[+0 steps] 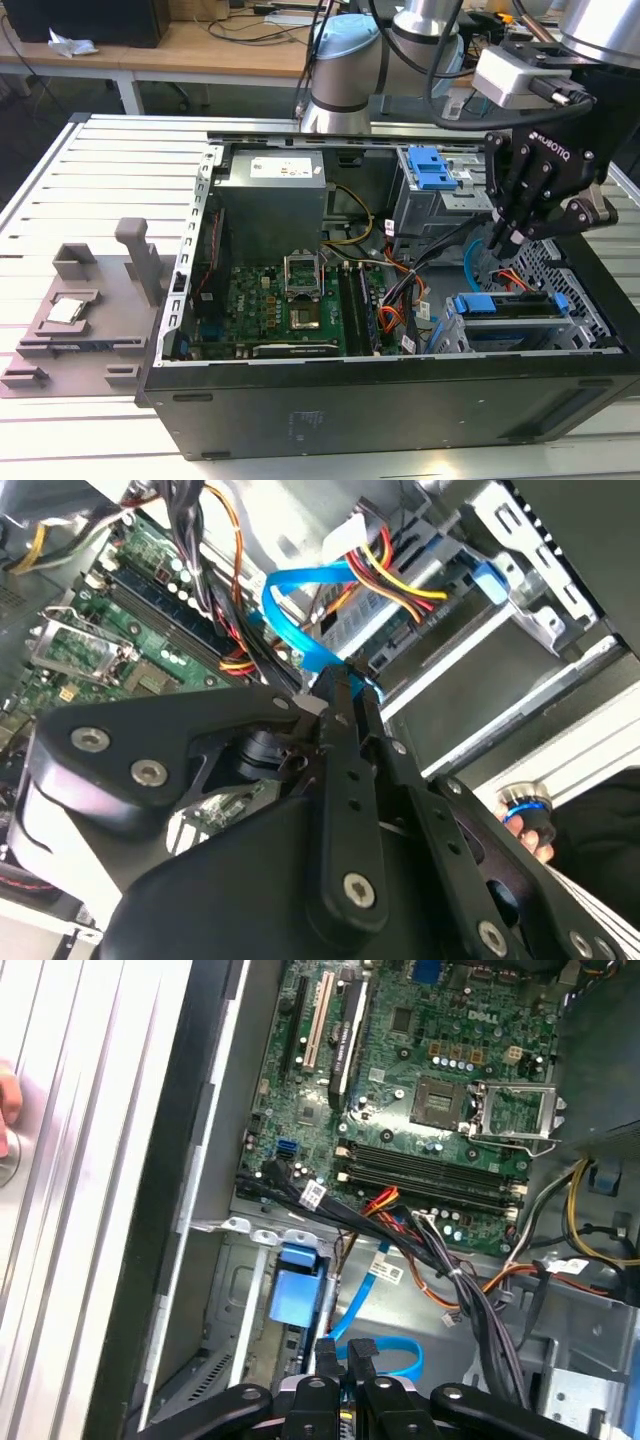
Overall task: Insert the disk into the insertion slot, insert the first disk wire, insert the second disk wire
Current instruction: 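Insert the second disk wire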
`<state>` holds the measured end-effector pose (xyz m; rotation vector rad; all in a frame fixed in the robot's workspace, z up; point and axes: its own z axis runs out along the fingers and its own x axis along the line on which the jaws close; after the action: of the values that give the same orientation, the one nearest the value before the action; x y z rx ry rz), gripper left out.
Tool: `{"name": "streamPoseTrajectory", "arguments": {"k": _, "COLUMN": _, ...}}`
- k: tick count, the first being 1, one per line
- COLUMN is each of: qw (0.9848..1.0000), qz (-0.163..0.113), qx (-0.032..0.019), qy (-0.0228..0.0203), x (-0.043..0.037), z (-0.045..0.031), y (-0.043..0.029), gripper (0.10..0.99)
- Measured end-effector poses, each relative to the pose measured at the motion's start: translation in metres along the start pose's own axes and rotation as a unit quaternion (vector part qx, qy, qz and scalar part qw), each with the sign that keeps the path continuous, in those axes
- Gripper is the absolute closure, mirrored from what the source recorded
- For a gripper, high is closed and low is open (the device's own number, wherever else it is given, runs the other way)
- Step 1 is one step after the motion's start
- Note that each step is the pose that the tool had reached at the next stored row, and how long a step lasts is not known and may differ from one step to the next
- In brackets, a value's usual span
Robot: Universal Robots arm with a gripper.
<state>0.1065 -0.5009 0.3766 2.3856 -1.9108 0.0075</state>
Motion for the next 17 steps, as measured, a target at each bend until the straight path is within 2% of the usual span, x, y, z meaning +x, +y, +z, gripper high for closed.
{"name": "streamPoseTrajectory", "arguments": {"k": 1, "qw": 1.0, "qz": 0.0, "qx": 0.0008, "qy": -0.0036, "x": 0.0049, "z": 0.0011, "y": 0.001, "gripper": 0.925}}
{"name": "streamPoseTrajectory", "arguments": {"k": 3, "qw": 0.9998, "qz": -0.001, "qx": 0.0041, "qy": -0.0184, "x": 0.0161, "z": 0.0041, "y": 0.0034, "gripper": 0.925}}
{"name": "streamPoseTrajectory", "arguments": {"k": 6, "qw": 0.9996, "qz": 0.005, "qx": 0.0061, "qy": -0.0283, "x": 0.0203, "z": 0.0069, "y": 0.0042, "gripper": 0.925}}
{"name": "streamPoseTrajectory", "arguments": {"k": 8, "qw": 0.9991, "qz": 0.029, "qx": 0.0052, "qy": -0.0294, "x": 0.0203, "z": 0.0097, "y": 0.0041, "gripper": 0.925}}
{"name": "streamPoseTrajectory", "arguments": {"k": 10, "qw": 0.9987, "qz": 0.042, "qx": 0.0048, "qy": -0.0296, "x": 0.0203, "z": 0.0105, "y": 0.004, "gripper": 0.925}}
{"name": "streamPoseTrajectory", "arguments": {"k": 12, "qw": 0.9974, "qz": 0.066, "qx": 0.0037, "qy": -0.0293, "x": 0.0202, "z": 0.0122, "y": 0.0039, "gripper": 0.925}}
{"name": "streamPoseTrajectory", "arguments": {"k": 17, "qw": 0.9951, "qz": 0.095, "qx": 0.0026, "qy": -0.0294, "x": 0.0208, "z": 0.0167, "y": 0.0001, "gripper": 0.925}}
